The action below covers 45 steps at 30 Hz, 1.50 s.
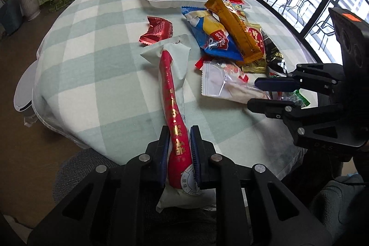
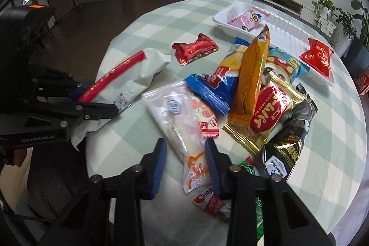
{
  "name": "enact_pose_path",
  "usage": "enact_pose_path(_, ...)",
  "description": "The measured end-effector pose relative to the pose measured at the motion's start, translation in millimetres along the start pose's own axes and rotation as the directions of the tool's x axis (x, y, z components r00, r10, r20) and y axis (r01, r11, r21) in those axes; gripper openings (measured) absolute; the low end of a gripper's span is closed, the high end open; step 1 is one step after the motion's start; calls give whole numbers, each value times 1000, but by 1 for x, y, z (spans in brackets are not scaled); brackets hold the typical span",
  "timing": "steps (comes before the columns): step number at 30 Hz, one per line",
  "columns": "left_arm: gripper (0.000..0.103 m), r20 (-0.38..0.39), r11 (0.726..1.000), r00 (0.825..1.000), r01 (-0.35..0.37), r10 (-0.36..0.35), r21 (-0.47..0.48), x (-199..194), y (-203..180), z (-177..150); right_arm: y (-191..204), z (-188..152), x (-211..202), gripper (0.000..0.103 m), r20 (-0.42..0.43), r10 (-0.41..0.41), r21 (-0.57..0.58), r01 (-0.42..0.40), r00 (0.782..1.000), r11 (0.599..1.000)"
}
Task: Organize snacks
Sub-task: 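Lift the bread bag with the left tool while the right tool grasps the clear pastry packet, then carry the bread bag and pastry packet into the white tray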
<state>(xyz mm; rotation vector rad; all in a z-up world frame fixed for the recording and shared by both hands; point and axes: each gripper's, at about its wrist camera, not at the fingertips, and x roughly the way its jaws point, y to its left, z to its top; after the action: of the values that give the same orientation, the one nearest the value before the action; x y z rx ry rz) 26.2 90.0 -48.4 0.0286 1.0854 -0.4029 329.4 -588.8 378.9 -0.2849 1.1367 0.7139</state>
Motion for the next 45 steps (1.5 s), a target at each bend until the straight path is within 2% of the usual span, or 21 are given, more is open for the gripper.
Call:
enact_pose_path(5, 16, 10, 1000, 1000, 6, -6, -22, 0, 4, 0, 0, -1, 1, 26, 5, -4, -14, 4, 1000, 1000)
enact_pose_path(15, 16, 33, 998, 999, 26, -24, -54, -3, 7, 0, -12, -3, -16, 16, 47, 93, 96, -97, 995, 991)
enact_pose_path(23, 16, 42, 997, 998, 46, -44, -56, -1, 3, 1, -21, -12, -23, 16, 82, 160, 191, -173, 984, 966)
enact_pose_path(30, 16, 61, 995, 996, 71, -67, -66, -4, 2, 3, -32, -17, -42, 15, 156, 215, 243, -248, 964, 938)
enact_pose_path(38, 16, 91, 990, 989, 122, -115, -76, -12, -2, 7, -43, -24, -50, 15, 189, 229, 293, -277, 955, 915)
enact_pose_path(45, 16, 135, 981, 978, 173, -161, -84, -24, -6, 23, -61, -25, -63, 15, 248, 258, 334, -332, 934, 882)
